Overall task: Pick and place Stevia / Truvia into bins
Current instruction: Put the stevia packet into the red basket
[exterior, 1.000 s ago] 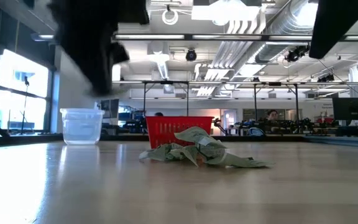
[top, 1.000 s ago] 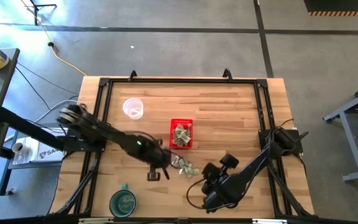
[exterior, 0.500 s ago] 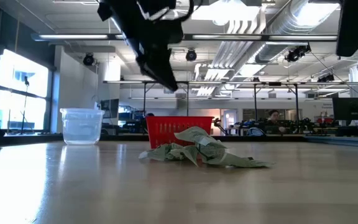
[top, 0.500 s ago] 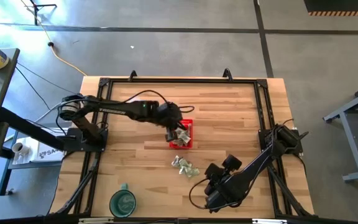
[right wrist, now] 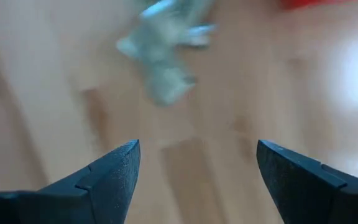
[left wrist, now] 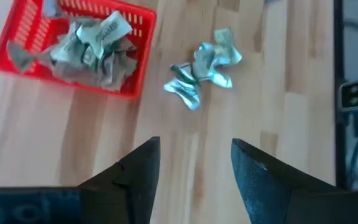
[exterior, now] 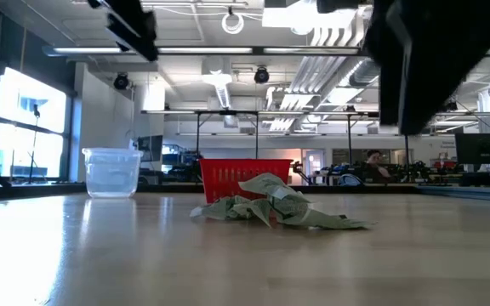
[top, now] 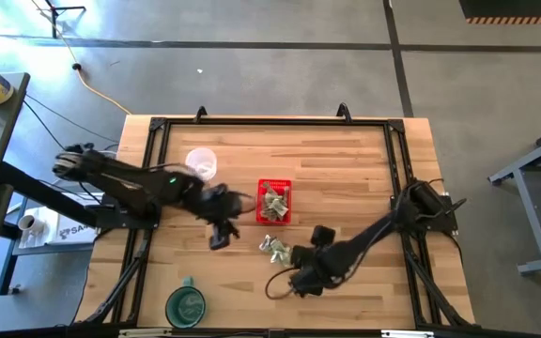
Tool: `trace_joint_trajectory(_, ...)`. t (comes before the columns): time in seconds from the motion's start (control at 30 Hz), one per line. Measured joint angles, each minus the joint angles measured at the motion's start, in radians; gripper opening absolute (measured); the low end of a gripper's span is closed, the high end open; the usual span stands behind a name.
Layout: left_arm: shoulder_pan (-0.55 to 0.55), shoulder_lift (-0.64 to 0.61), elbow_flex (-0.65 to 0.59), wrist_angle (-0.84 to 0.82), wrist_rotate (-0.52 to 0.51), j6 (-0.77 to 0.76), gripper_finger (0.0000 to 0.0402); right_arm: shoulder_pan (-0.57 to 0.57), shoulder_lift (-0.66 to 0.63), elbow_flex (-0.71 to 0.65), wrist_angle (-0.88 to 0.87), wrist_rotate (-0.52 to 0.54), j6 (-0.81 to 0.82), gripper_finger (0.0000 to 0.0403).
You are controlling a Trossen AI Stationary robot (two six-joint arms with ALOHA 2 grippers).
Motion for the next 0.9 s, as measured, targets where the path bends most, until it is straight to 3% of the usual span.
trace_joint_trajectory(0.07,-0.065,-0.054,-0.051,0.011,-0.056,-0.109,0.0221,-0.032,-0.01,-0.089,0.162,-0.102,-0.074,0.0312)
trace_joint_trajectory(0.13,-0.132,-0.1,-0.112,0.018,-0.101,-0.233,0.0212,-0.052,-0.025,-0.157,0.281,-0.134,-0.126,0.0312)
trace_joint_trajectory(0.33,-0.335,-0.205,-0.275,0.054,-0.236,-0.572,0.0196,-0.069,-0.036,-0.19,0.343,-0.036,-0.381,0.0312)
trace_joint_trajectory(0.47,-0.441,-0.221,-0.322,0.049,-0.324,-0.739,0.0193,-0.104,-0.031,-0.224,0.463,-0.2,-0.466,0.0312)
trace_joint_trajectory(0.63,-0.51,-0.221,-0.333,0.045,-0.39,-0.851,0.0193,-0.142,-0.024,-0.259,0.557,-0.208,-0.468,0.0312)
trace_joint_trajectory(0.9,-0.53,-0.221,-0.333,0.046,-0.409,-0.886,0.0193,-0.177,0.031,-0.26,0.556,-0.303,-0.513,0.031)
